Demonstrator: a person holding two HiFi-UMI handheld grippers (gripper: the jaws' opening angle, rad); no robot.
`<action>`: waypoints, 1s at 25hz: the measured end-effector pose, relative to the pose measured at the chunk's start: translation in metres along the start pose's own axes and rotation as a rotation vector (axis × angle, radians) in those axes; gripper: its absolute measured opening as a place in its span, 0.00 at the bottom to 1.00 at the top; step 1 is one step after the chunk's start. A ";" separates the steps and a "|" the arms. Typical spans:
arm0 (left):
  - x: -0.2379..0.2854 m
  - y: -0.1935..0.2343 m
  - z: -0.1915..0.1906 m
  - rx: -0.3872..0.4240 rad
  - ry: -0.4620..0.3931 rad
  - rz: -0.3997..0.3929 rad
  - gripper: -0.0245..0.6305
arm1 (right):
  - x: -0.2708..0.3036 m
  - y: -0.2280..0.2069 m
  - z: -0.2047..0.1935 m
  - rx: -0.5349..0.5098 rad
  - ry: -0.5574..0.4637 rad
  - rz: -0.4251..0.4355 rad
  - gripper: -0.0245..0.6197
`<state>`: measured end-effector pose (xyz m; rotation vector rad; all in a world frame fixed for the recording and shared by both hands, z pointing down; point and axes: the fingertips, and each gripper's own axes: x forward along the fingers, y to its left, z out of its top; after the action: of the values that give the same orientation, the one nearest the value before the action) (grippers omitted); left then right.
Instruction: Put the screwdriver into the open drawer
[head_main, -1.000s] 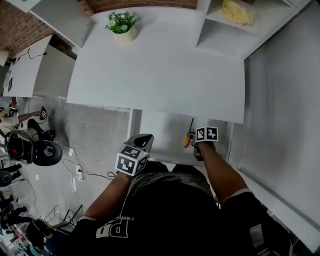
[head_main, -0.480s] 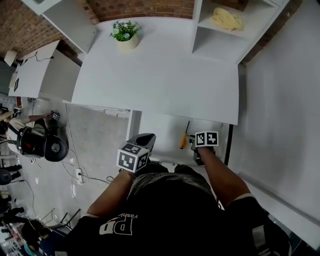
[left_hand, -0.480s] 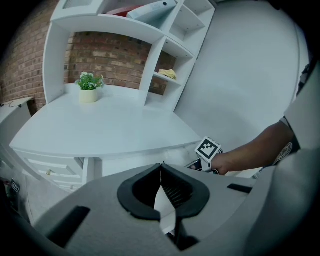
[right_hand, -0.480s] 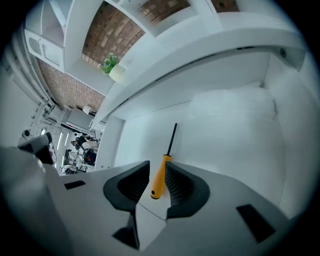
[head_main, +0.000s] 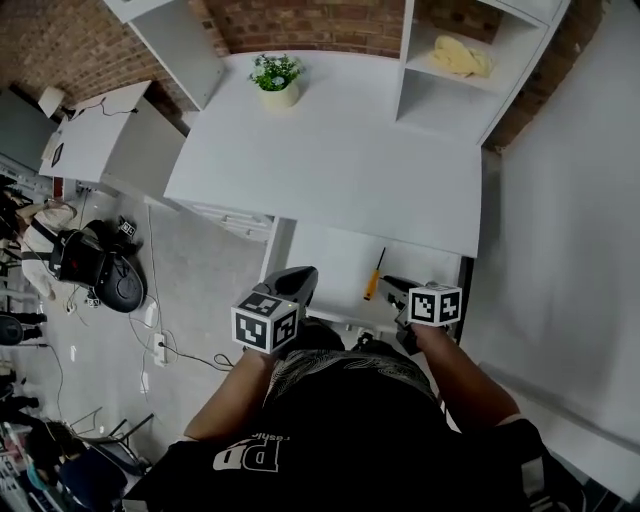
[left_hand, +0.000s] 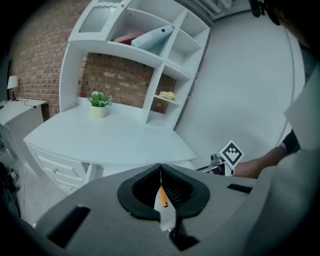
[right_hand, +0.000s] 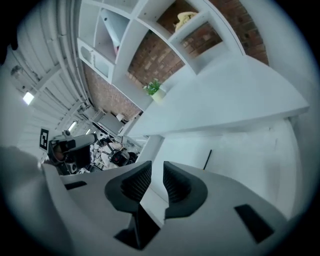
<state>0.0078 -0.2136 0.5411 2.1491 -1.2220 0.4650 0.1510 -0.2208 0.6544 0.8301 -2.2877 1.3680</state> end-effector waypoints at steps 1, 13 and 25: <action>-0.006 -0.004 0.004 0.002 -0.019 -0.001 0.07 | -0.006 0.009 0.004 -0.024 -0.021 0.013 0.15; -0.076 -0.034 0.030 0.086 -0.157 -0.074 0.07 | -0.081 0.152 0.027 -0.226 -0.296 0.200 0.05; -0.194 -0.041 -0.052 0.176 -0.118 -0.259 0.07 | -0.072 0.255 -0.074 -0.283 -0.396 0.010 0.05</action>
<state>-0.0556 -0.0390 0.4553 2.4738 -0.9743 0.3483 0.0430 -0.0407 0.4764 1.0676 -2.7003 0.9102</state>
